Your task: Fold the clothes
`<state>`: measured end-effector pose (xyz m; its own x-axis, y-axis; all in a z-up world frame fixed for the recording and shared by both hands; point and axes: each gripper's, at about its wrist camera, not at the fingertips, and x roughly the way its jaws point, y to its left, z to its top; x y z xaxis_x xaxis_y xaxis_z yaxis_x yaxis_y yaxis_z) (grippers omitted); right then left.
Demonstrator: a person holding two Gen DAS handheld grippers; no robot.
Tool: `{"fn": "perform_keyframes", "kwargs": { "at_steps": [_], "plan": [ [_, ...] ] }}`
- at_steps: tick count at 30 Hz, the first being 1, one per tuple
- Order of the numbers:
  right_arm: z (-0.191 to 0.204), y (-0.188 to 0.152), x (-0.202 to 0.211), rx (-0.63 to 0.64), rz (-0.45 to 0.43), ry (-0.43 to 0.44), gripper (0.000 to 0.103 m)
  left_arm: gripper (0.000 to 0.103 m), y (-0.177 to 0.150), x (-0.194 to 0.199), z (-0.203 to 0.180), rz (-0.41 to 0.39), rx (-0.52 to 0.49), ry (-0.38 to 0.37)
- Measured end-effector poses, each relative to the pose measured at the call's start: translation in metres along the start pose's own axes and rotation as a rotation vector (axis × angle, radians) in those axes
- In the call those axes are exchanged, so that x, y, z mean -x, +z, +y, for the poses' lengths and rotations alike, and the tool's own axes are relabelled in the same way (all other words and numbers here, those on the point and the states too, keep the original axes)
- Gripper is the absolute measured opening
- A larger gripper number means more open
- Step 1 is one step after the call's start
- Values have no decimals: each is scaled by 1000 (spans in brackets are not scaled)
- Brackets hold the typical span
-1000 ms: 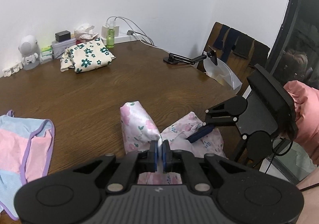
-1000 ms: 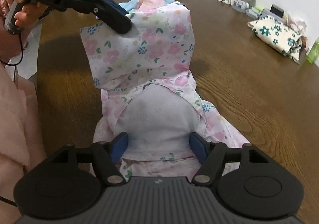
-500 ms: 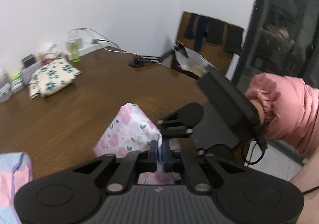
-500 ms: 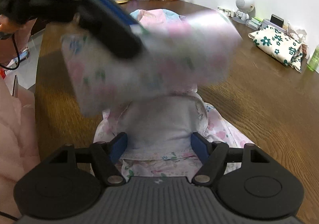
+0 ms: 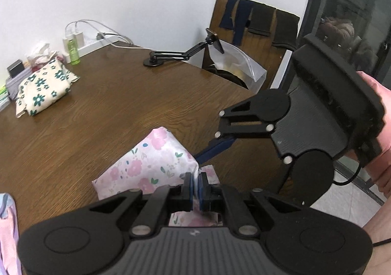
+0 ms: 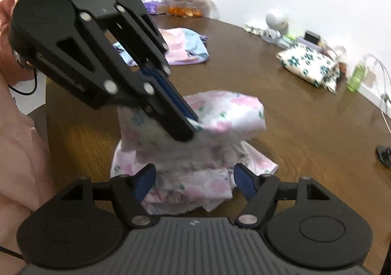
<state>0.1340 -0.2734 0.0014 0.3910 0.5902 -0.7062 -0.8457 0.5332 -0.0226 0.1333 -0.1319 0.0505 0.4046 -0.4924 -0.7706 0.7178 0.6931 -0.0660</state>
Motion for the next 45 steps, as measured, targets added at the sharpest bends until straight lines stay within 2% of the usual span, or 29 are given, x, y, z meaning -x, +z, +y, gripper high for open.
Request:
{"fn": "perform_keyframes", "kwargs": {
  "at_steps": [3,6,11,12,14,15,17,18,21,22,24,26,28,29,33,36,40,45],
  "plan": [
    [-4,-9,-9,-29,18,22,65,3,3,-11,-7,13,-2,-8],
    [-6,-16,-20,-48,8,37,65,3,4,-26,-11,33,-2,-4],
    [-7,-22,-10,-78,-6,25,66,5,2,-44,-14,60,4,-8],
    [-6,-24,-4,-86,-7,14,69,8,1,-46,-15,66,2,-13],
    [-7,-32,11,-115,-14,-6,73,19,0,-44,-17,64,6,-33],
    [-8,-35,19,-130,-17,-16,73,33,-1,-41,-18,58,12,-46],
    [-13,-41,31,-169,-22,-34,73,48,0,-28,-19,27,28,-83],
    [-17,-43,37,-189,-28,-44,73,49,0,-21,-19,11,36,-101],
    [-26,-51,62,-265,-77,-73,73,53,-6,12,-14,-63,20,-78],
    [-31,-51,69,-298,-106,-70,73,53,-8,22,-12,-87,15,-70],
    [-35,-44,76,-334,-150,-49,72,52,-17,35,-3,-95,15,5],
    [-33,-31,75,-322,-167,-40,66,49,-25,36,8,-68,33,51],
    [-29,-13,64,-279,-162,-44,58,29,-32,32,19,-29,57,83],
    [-25,-5,57,-249,-159,-52,52,27,-35,27,23,-10,59,81],
    [-16,19,23,-164,-120,-79,37,27,-40,12,25,12,38,44],
    [-16,16,5,-147,-76,-113,36,30,-40,1,22,15,2,12],
    [-19,-7,-9,-190,-45,-146,36,37,-43,-19,16,56,-45,-4],
    [-15,-27,-15,-184,-85,-168,36,38,-49,-34,13,75,-53,8]
  ]
}}
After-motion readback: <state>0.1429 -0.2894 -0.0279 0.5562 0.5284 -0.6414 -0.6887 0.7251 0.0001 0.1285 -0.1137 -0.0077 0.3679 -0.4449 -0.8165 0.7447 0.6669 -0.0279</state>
